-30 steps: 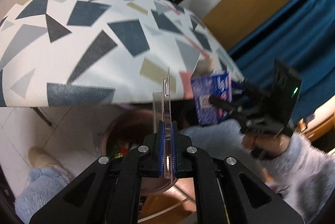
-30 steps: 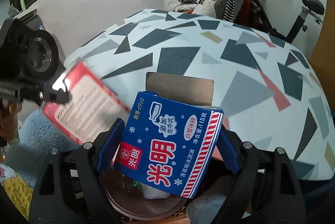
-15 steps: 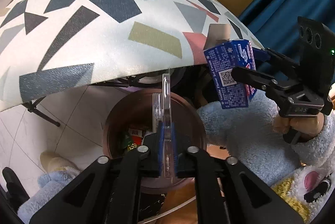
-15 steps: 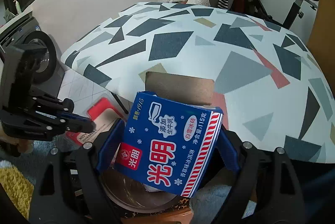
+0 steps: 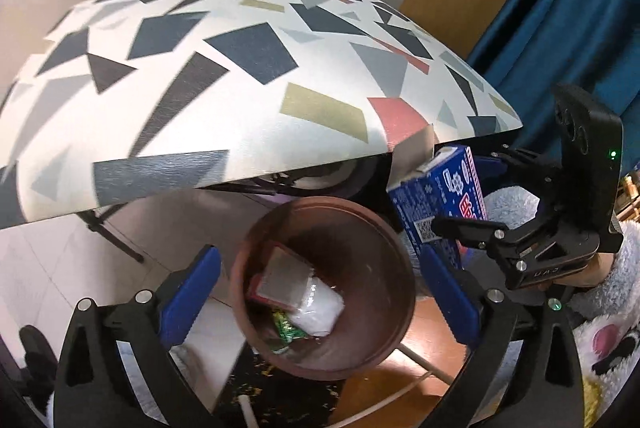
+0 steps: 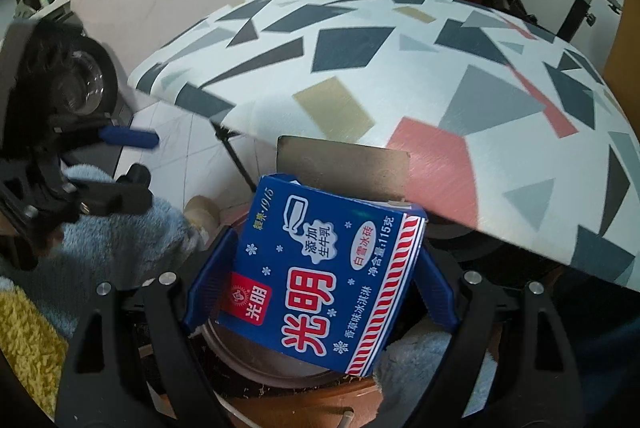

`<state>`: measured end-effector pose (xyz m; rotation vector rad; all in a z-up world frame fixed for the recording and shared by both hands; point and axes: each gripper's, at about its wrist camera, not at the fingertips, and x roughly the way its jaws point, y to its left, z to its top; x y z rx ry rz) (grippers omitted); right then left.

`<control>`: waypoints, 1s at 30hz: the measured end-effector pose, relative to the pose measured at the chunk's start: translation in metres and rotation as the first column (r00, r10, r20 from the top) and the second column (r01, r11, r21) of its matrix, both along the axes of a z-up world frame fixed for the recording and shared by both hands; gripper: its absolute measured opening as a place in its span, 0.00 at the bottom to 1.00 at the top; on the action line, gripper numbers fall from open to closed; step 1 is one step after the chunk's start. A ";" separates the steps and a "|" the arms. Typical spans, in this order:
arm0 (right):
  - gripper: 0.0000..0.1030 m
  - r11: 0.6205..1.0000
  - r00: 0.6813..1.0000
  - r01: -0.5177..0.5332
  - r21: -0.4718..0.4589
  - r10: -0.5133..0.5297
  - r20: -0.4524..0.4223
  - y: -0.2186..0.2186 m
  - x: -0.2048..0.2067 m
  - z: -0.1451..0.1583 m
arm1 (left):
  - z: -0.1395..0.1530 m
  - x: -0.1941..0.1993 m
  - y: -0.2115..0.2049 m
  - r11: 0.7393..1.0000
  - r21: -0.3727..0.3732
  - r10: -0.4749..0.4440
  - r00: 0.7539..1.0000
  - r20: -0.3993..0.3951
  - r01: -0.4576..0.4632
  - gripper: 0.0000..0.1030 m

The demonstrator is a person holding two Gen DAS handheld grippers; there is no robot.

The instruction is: Collect trash

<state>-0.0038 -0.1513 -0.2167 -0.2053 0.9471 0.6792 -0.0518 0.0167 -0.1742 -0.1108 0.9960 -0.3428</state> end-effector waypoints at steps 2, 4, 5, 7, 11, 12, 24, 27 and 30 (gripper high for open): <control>0.80 1.000 1.000 -0.014 -0.006 0.014 -0.006 0.003 -0.001 -0.002 | 0.002 -0.005 0.005 1.000 0.009 0.020 1.000 0.012 -0.021 0.94; 0.81 0.999 0.999 -0.035 -0.019 0.035 -0.012 0.008 -0.004 -0.005 | 0.003 -0.008 0.011 0.999 0.007 0.045 0.999 0.017 -0.045 0.94; 0.81 0.999 0.999 -0.044 -0.023 0.043 -0.016 0.010 -0.005 -0.006 | 0.003 -0.009 0.014 0.998 0.006 0.059 0.998 0.019 -0.059 0.94; 0.81 0.998 0.998 -0.060 -0.031 0.059 -0.026 0.013 -0.007 -0.009 | 0.003 -0.011 0.023 0.996 0.005 0.092 0.995 0.023 -0.092 0.94; 0.83 0.996 0.996 -0.079 -0.043 0.078 -0.042 0.017 -0.007 -0.013 | 0.004 -0.014 0.037 0.988 0.002 0.153 0.988 0.035 -0.153 0.94; 0.84 0.996 0.996 -0.083 -0.043 0.081 -0.048 0.018 -0.007 -0.014 | 0.004 -0.015 0.041 0.986 -0.003 0.169 0.985 0.038 -0.169 0.94; 0.94 1.000 1.000 0.012 -0.018 -0.012 -0.022 0.005 0.004 -0.005 | 0.008 -0.013 0.050 0.974 0.006 0.226 0.971 0.079 -0.227 0.94; 0.94 0.999 0.999 0.041 -0.010 -0.041 0.002 -0.002 0.010 0.005 | 0.012 -0.008 0.047 0.978 -0.001 0.209 0.975 0.075 -0.209 0.94; 0.94 0.997 0.997 0.071 0.008 -0.072 0.032 -0.009 0.018 0.021 | 0.023 0.000 0.038 0.982 0.037 0.180 0.979 0.093 -0.184 0.94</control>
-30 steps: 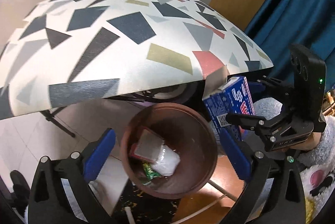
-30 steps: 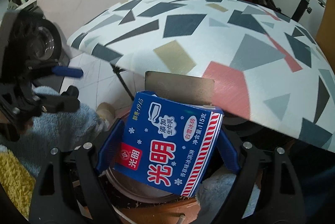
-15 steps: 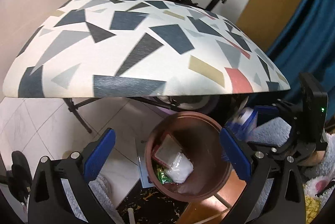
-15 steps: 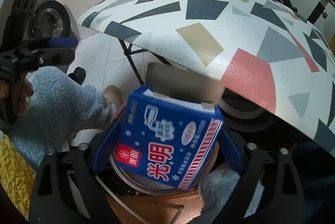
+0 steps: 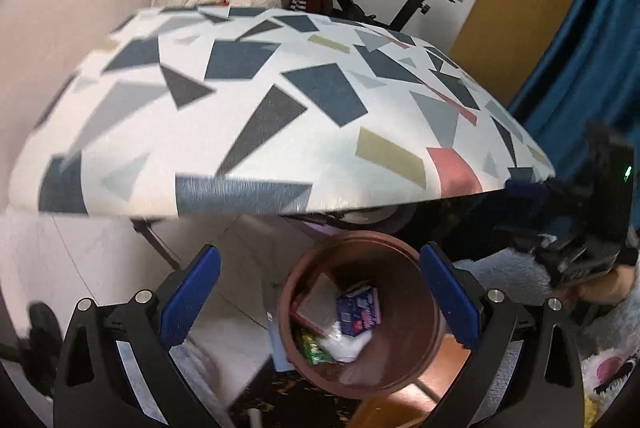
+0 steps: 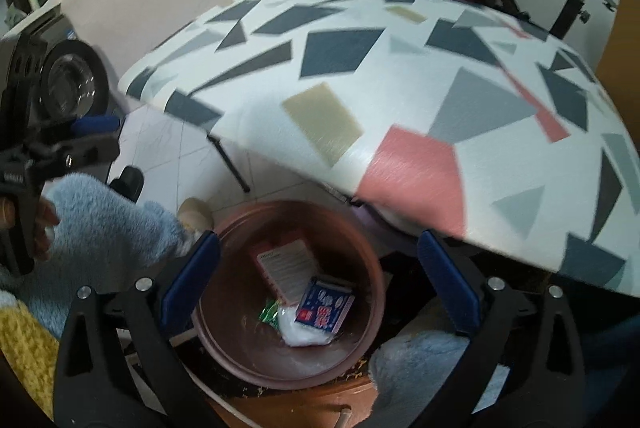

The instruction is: Collect trash

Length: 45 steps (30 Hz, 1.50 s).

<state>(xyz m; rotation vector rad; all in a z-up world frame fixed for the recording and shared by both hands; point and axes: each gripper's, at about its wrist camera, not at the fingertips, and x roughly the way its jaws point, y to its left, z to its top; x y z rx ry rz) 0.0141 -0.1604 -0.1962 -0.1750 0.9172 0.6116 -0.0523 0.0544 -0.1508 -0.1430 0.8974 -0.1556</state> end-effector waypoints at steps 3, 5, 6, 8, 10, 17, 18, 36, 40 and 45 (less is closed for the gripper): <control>0.94 0.999 0.999 0.036 0.018 -0.036 0.038 -0.007 0.008 0.021 | 0.021 0.007 -0.012 0.997 0.077 -0.022 0.999 0.048 0.018 0.94; 0.94 0.998 0.995 0.057 0.031 -0.059 0.078 -0.012 0.013 0.042 | 0.036 0.010 -0.018 0.994 0.103 -0.034 0.995 0.091 0.025 0.94; 0.94 0.998 0.994 0.060 0.032 -0.063 0.086 -0.014 0.015 0.046 | 0.045 0.012 -0.020 0.993 0.111 -0.042 0.993 0.113 0.029 0.94; 0.94 0.997 0.990 0.072 0.033 -0.075 0.116 -0.017 0.019 0.062 | 0.064 0.016 -0.022 0.993 0.114 -0.050 0.988 0.147 0.033 0.94; 0.94 0.996 0.984 0.086 0.036 -0.091 0.152 -0.021 0.023 0.081 | 0.084 0.022 -0.024 0.992 0.126 -0.039 0.982 0.183 0.016 0.94; 0.94 0.989 0.962 0.129 0.070 -0.142 0.233 -0.033 0.028 0.132 | 0.143 0.029 -0.025 0.988 0.154 -0.028 0.958 0.284 -0.017 0.94; 0.94 0.988 0.959 0.132 0.076 -0.147 0.243 -0.035 0.028 0.139 | 0.150 0.028 -0.026 0.986 0.165 -0.026 0.953 0.302 -0.026 0.94; 0.94 0.980 0.935 0.141 0.140 -0.178 0.307 -0.044 0.020 0.180 | 0.188 0.013 -0.023 0.976 0.181 0.037 0.913 0.407 -0.120 0.94; 0.94 0.978 0.931 0.149 0.144 -0.188 0.312 -0.043 0.018 0.180 | 0.188 0.012 -0.025 0.970 0.198 0.046 0.910 0.413 -0.140 0.94; 0.94 0.977 0.929 0.155 0.150 -0.195 0.314 -0.045 0.016 0.180 | 0.187 0.011 -0.028 0.968 0.212 0.037 0.909 0.414 -0.136 0.94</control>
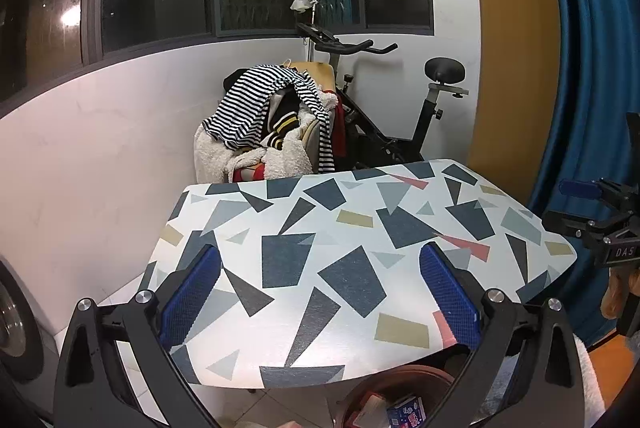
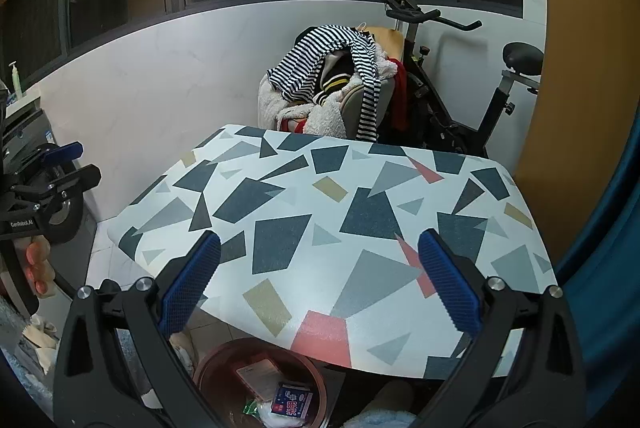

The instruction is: Collect trash

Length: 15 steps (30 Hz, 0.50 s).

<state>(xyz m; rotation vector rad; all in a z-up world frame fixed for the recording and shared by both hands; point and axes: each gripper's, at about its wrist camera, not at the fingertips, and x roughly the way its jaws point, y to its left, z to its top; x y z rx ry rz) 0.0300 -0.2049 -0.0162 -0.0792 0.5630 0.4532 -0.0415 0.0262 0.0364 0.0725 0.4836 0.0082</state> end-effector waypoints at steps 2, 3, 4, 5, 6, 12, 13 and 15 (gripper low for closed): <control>0.94 1.000 1.000 0.001 -0.001 -0.001 -0.001 0.000 -0.001 0.000 | -0.002 0.000 -0.002 1.000 0.006 -0.003 1.000 -0.002 0.003 0.94; 0.94 1.000 1.000 0.001 -0.001 -0.001 -0.001 0.000 -0.001 0.000 | -0.002 0.000 -0.003 1.000 0.007 -0.004 1.000 -0.002 0.004 0.94; 0.94 1.000 1.000 0.001 -0.001 -0.001 -0.001 0.000 0.000 0.000 | -0.002 0.000 -0.003 1.000 0.010 -0.005 1.000 -0.002 0.005 0.94; 0.94 1.000 1.000 0.002 -0.001 -0.002 -0.001 0.000 0.000 0.000 | -0.002 0.001 -0.004 1.000 0.013 -0.005 1.000 -0.002 0.005 0.94; 0.94 1.000 1.000 0.001 0.000 -0.001 -0.001 0.000 0.000 0.000 | -0.003 0.001 -0.005 1.000 0.018 -0.004 1.000 -0.001 0.004 0.94; 0.94 1.000 1.000 0.003 0.002 -0.003 0.001 0.000 0.000 0.001 | -0.003 0.001 -0.005 1.000 0.018 -0.006 1.000 -0.001 0.006 0.94; 0.94 1.000 1.000 0.004 0.005 -0.004 0.001 -0.001 0.000 0.001 | -0.003 0.001 -0.006 1.000 0.018 -0.006 1.000 -0.001 0.006 0.94; 0.94 1.000 1.000 0.005 0.008 -0.005 0.001 -0.002 0.000 0.001 | -0.003 0.001 -0.007 1.000 0.020 -0.007 1.000 -0.004 0.007 0.94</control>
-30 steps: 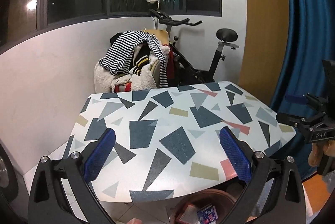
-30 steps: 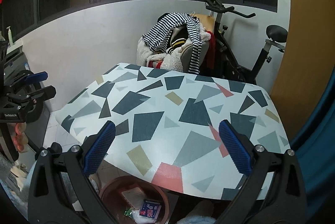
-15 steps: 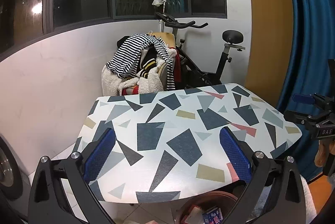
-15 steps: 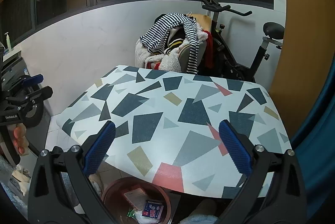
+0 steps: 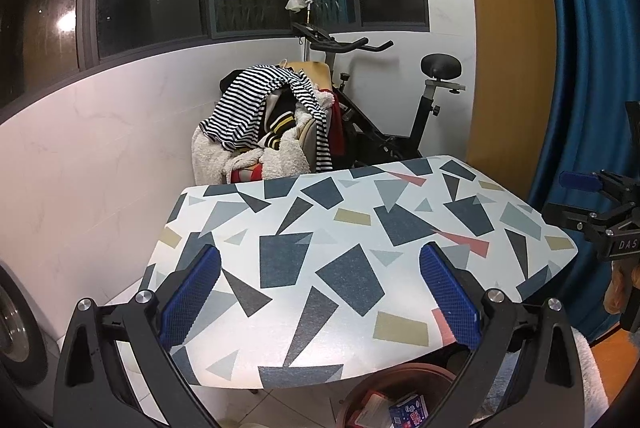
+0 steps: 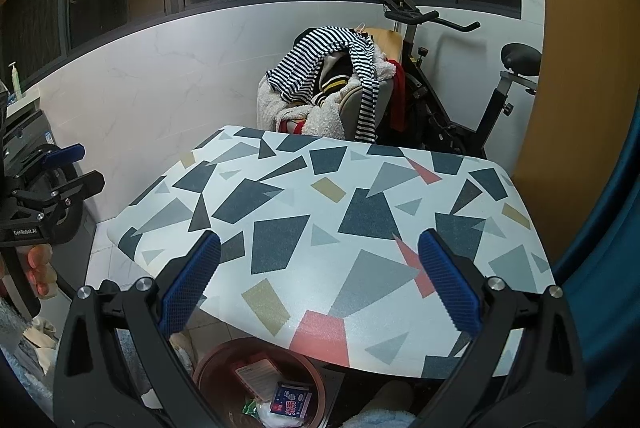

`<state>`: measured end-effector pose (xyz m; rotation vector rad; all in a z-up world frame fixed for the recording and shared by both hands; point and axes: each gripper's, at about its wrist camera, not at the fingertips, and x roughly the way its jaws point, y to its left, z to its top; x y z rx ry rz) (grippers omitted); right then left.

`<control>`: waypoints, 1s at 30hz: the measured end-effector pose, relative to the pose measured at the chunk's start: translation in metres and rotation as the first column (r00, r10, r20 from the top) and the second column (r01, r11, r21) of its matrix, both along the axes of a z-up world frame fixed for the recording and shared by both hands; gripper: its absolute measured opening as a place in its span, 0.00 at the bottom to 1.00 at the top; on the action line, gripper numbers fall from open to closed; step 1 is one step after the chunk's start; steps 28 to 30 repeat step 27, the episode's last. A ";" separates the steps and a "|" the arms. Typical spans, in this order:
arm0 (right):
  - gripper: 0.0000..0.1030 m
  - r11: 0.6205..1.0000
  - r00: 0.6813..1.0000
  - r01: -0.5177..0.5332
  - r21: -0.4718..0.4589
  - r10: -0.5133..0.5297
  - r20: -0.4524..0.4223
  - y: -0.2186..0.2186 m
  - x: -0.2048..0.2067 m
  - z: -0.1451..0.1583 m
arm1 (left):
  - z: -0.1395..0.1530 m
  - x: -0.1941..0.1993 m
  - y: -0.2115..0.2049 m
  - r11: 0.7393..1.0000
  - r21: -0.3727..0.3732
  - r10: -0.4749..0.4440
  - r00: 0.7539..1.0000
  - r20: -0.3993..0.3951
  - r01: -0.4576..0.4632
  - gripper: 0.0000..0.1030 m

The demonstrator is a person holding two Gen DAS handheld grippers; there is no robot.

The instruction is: Collect trash

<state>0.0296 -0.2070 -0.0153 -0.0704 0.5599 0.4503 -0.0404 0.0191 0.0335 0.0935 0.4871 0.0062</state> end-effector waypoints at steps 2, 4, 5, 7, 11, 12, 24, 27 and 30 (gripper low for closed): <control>0.94 1.000 1.000 0.000 0.001 0.000 0.000 0.000 0.000 0.001 | 0.000 0.001 -0.002 1.000 0.001 -0.002 1.000 -0.005 0.002 0.94; 0.94 1.000 1.000 0.001 -0.001 -0.001 0.000 0.000 0.000 0.001 | -0.001 0.001 -0.004 1.000 0.000 -0.005 1.000 -0.008 0.005 0.94; 0.94 1.000 1.000 0.001 -0.001 -0.001 0.000 0.000 0.000 0.001 | -0.001 0.001 -0.004 1.000 0.000 -0.006 1.000 -0.008 0.006 0.94; 0.94 1.000 1.000 0.000 -0.001 0.000 -0.003 0.000 -0.001 0.000 | -0.001 0.001 -0.005 1.000 -0.001 -0.009 1.000 -0.008 0.009 0.94; 0.94 1.000 1.000 0.000 -0.002 0.000 -0.003 0.000 -0.001 0.001 | -0.002 -0.001 -0.004 1.000 -0.011 -0.013 1.000 -0.005 0.013 0.94; 0.94 1.000 1.000 0.000 0.000 0.000 -0.003 -0.001 -0.001 0.000 | -0.002 -0.002 -0.004 1.000 -0.013 -0.017 1.000 -0.004 0.017 0.94; 0.94 1.000 1.000 -0.001 -0.004 0.001 -0.006 0.001 -0.002 -0.001 | -0.005 -0.001 0.002 1.000 -0.021 0.000 1.000 -0.023 -0.001 0.94; 0.94 1.000 1.000 -0.001 0.001 0.001 -0.007 0.001 -0.002 -0.001 | -0.006 0.000 0.005 0.999 -0.035 0.009 0.999 -0.031 -0.010 0.94; 0.94 1.000 1.000 -0.001 0.001 0.001 -0.007 0.001 -0.002 -0.001 | -0.006 0.000 0.005 0.999 -0.035 0.009 0.999 -0.031 -0.010 0.94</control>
